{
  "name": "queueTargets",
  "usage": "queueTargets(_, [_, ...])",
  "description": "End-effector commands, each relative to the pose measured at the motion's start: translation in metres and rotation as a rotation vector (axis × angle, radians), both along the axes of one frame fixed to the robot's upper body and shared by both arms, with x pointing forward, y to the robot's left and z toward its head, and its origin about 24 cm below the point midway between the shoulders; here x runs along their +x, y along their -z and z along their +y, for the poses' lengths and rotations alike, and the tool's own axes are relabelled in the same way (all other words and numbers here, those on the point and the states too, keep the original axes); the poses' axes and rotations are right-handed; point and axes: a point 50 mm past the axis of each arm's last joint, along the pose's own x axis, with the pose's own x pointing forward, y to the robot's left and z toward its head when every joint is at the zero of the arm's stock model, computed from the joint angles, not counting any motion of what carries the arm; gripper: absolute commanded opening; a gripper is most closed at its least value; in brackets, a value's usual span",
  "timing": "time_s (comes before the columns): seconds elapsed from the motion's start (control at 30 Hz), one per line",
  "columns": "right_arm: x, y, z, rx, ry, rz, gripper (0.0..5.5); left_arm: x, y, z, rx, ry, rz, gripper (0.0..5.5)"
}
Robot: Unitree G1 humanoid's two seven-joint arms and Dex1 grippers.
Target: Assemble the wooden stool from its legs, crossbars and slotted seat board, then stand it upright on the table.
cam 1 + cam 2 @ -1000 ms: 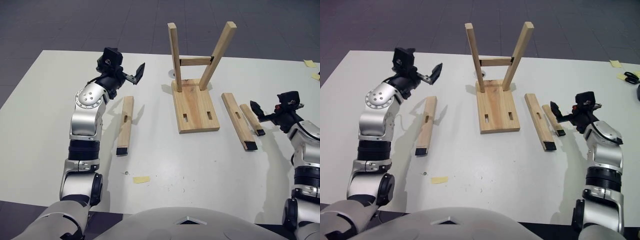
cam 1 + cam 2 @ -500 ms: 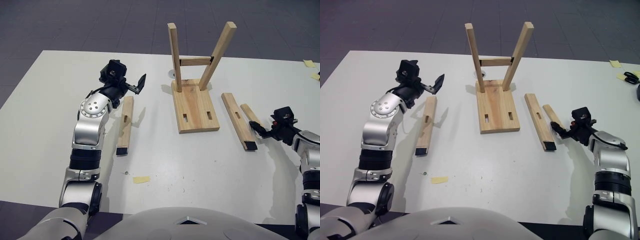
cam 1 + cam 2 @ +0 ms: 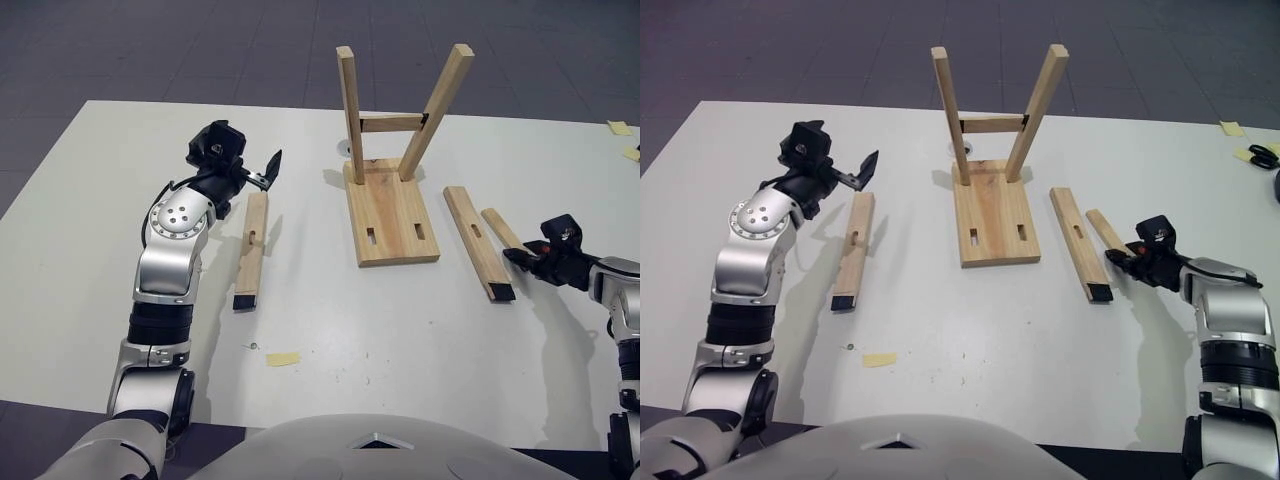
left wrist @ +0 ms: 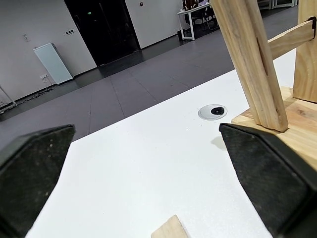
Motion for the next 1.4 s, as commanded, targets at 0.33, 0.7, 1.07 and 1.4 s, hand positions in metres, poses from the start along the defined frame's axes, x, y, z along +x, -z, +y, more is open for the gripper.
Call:
queueTargets(0.33, [0.021,-0.012,0.020,-0.070,0.054,-0.270,1.34,0.002,-0.021,0.000,-0.083,-0.001,-0.037,5.40])
queueTargets(0.7, [0.020,-0.123,0.151,-0.073,-0.372,-1.348,1.33,-0.022,-0.114,-0.045,-0.921,0.626,0.083,5.40])
queueTargets(1.07, [0.003,-0.099,0.227,0.179,-0.546,-1.301,1.33,-0.036,-0.089,-0.075,-0.917,0.658,0.314,5.40])
queueTargets(1.4, [-0.003,-0.088,0.238,0.176,-0.507,-1.293,1.33,-0.035,-0.093,-0.063,-0.872,0.675,0.326,3.93])
